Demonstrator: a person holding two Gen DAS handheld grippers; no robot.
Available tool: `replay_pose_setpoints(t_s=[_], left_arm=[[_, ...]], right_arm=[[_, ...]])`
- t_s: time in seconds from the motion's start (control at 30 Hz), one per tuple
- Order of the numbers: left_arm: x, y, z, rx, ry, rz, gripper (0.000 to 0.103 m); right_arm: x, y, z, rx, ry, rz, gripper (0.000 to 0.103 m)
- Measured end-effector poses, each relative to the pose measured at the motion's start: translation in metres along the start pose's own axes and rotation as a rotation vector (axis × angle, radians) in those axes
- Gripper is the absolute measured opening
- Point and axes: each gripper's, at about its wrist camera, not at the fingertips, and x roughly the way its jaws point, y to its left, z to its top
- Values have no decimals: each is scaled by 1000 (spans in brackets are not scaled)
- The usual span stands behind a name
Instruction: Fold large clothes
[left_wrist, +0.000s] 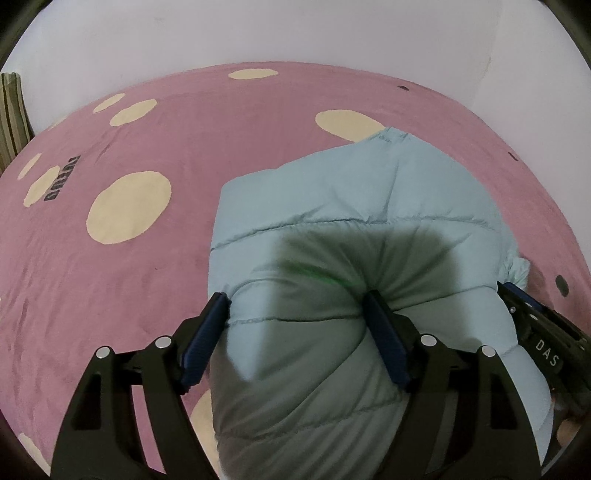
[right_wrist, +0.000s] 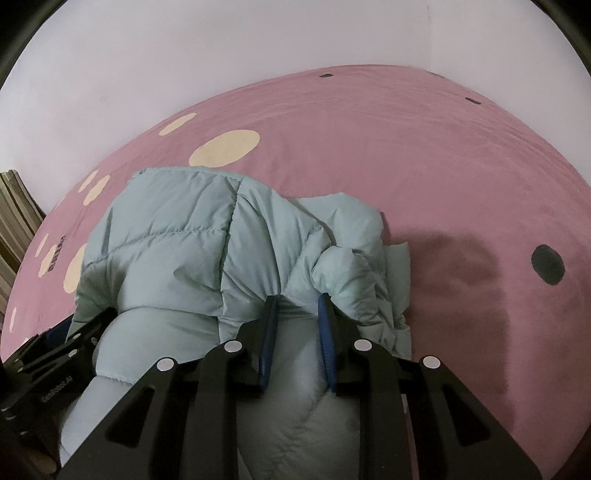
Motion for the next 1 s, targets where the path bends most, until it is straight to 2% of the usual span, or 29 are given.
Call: replay_pose_setpoints(t_s=[0.27, 0.6, 0.7, 0.77, 0.9, 1.0], left_arm=[[8, 3, -1, -13, 11, -15, 79], [-5, 4, 2, -24, 16, -41, 78], [-20, 18, 3, -79, 19, -74, 79], [-32, 28, 2, -126, 11, -95, 79], [-56, 53, -3, -219, -26, -129, 83], [-64, 73, -15, -336, -10, -214, 84]], right_arm=[[3, 1, -2, 2, -14, -2, 23], [-7, 0, -5, 0, -50, 5, 24], [-25, -5, -4, 25, -53, 48, 37], [-40, -11, -3, 64, -70, 88, 54], [-74, -31, -5, 136, -129, 127, 62], [-81, -52, -11, 227, -110, 184, 66]])
